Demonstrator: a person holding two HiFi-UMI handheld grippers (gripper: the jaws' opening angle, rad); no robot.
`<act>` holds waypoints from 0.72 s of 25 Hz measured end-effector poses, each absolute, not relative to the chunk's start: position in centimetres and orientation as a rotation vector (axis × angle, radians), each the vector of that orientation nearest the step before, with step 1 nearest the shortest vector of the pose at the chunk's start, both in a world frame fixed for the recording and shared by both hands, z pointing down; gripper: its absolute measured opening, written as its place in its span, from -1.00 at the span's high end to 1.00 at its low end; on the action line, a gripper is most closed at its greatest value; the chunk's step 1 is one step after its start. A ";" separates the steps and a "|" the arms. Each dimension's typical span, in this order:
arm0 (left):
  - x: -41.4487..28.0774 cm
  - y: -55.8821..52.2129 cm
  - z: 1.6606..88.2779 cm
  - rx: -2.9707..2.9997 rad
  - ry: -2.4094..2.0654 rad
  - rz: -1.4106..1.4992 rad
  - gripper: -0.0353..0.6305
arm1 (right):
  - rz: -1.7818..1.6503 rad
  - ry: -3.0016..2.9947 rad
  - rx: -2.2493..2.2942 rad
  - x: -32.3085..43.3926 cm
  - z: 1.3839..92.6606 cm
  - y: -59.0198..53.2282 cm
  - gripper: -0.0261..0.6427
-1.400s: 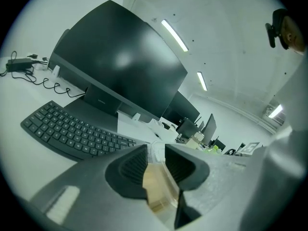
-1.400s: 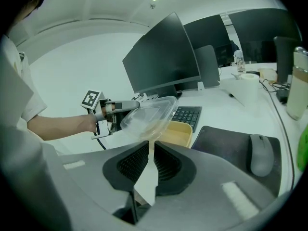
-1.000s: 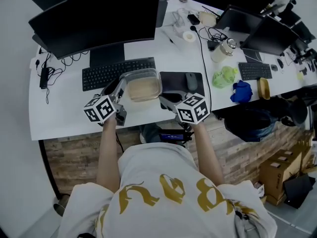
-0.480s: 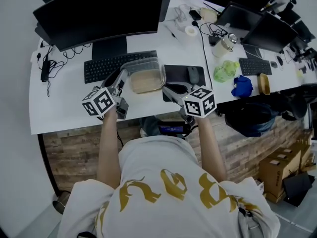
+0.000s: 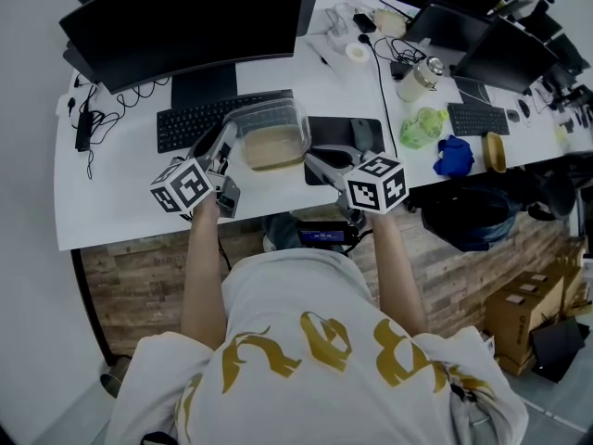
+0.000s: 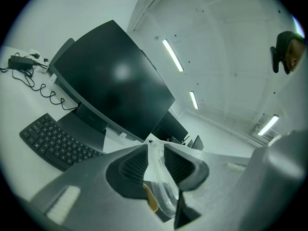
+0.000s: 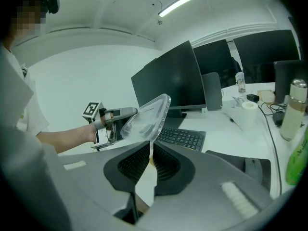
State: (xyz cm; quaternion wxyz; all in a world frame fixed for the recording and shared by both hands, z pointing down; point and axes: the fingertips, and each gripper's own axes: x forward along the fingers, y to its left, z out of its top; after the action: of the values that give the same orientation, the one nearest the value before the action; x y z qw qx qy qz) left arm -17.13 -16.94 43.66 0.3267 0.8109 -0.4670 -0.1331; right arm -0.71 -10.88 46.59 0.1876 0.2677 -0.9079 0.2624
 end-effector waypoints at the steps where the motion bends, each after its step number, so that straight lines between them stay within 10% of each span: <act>1: -17.1 -17.0 43.7 2.124 -1.223 -0.348 0.58 | 0.739 -2.555 0.755 -0.6 46.6 -10.9 0.78; 18: -16.6 -17.4 44.6 2.108 -1.221 -0.327 0.58 | 0.794 -2.560 0.759 -0.1 47.1 -11.5 0.80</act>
State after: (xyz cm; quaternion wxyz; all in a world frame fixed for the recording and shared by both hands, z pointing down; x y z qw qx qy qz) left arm -16.63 -17.44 44.57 0.3352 0.8081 -0.4679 -0.1254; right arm -0.14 -11.50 47.10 0.1769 0.2683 -0.9045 0.2805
